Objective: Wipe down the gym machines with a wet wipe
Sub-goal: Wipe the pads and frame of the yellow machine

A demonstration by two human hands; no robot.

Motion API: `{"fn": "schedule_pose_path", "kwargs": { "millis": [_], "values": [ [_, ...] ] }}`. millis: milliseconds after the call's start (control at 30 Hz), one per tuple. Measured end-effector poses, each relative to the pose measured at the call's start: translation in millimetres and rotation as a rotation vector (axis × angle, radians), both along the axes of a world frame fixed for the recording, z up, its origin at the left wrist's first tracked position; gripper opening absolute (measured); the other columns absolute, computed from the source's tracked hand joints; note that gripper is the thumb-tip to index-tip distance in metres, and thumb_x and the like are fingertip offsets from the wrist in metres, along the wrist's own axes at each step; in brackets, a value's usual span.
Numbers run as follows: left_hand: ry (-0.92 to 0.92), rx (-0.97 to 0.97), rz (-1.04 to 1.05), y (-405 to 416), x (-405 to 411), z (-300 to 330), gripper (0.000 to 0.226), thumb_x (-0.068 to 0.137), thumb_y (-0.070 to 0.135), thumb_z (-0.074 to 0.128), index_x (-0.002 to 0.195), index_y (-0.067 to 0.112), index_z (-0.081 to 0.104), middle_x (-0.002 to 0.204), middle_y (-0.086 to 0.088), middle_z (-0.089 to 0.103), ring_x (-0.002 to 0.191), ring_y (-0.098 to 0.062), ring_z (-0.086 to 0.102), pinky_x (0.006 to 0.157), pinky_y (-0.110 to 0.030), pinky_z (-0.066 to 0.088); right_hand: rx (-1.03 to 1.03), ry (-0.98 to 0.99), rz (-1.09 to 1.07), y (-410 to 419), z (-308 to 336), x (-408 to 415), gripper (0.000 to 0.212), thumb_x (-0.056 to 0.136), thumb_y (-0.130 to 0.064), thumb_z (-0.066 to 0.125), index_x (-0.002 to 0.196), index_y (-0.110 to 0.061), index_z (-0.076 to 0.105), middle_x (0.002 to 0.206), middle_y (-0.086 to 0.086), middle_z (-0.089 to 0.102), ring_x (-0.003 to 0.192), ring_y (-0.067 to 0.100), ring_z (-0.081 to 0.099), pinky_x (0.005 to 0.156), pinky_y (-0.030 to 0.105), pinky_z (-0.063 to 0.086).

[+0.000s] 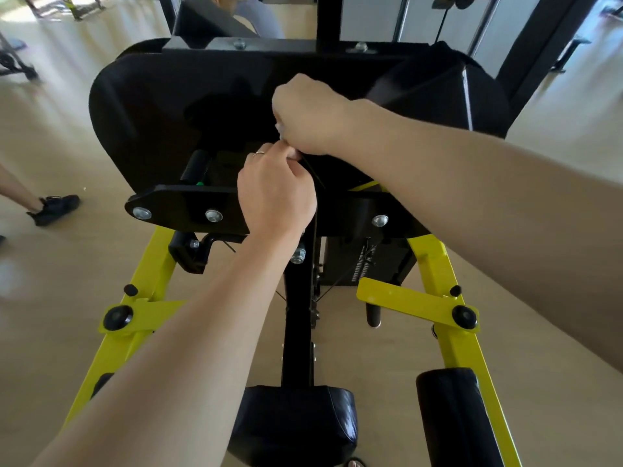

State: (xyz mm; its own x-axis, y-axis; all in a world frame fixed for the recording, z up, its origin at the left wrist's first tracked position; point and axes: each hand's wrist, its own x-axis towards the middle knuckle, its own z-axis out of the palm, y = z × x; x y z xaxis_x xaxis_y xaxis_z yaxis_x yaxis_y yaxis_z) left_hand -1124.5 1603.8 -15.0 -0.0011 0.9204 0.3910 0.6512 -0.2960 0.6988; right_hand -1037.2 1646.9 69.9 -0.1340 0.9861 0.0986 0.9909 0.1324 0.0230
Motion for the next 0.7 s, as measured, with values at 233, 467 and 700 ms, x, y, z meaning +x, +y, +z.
{"fn": "schedule_pose_path", "kwargs": {
  "millis": [233,467,700],
  "values": [
    [0.125,0.163,-0.058,-4.2,1.1,2.1,0.045,0.091,0.007,0.039,0.131,0.017,0.059,0.128,-0.004,0.061,0.11,-0.025,0.057,0.099,-0.042,0.046,0.318,-0.101,-0.275,-53.4,44.6,93.8,0.02,0.101,-0.005,0.046,0.106,0.006,0.062,0.101,0.023,0.059,0.094,0.04,0.056,0.067,0.033,0.036],
    [0.235,0.276,-0.092,-5.4,0.7,1.7,0.058,0.087,0.018,0.024,0.132,0.016,0.061,0.131,-0.003,0.062,0.114,-0.028,0.058,0.105,-0.042,0.042,0.159,-0.175,-0.119,-39.7,14.9,30.2,0.028,0.096,-0.005,0.051,0.12,0.001,0.063,0.126,0.02,0.058,0.118,0.04,0.057,0.085,0.041,0.045],
    [0.224,0.257,-0.102,-3.7,0.1,-0.3,0.05,0.089,0.01,0.036,0.133,0.017,0.06,0.132,-0.002,0.061,0.115,-0.027,0.058,0.108,-0.044,0.041,0.341,-0.237,-0.273,-60.8,31.0,79.0,0.028,0.104,-0.015,0.043,0.111,-0.002,0.066,0.111,0.022,0.065,0.105,0.042,0.062,0.073,0.043,0.039]
  ]
}}
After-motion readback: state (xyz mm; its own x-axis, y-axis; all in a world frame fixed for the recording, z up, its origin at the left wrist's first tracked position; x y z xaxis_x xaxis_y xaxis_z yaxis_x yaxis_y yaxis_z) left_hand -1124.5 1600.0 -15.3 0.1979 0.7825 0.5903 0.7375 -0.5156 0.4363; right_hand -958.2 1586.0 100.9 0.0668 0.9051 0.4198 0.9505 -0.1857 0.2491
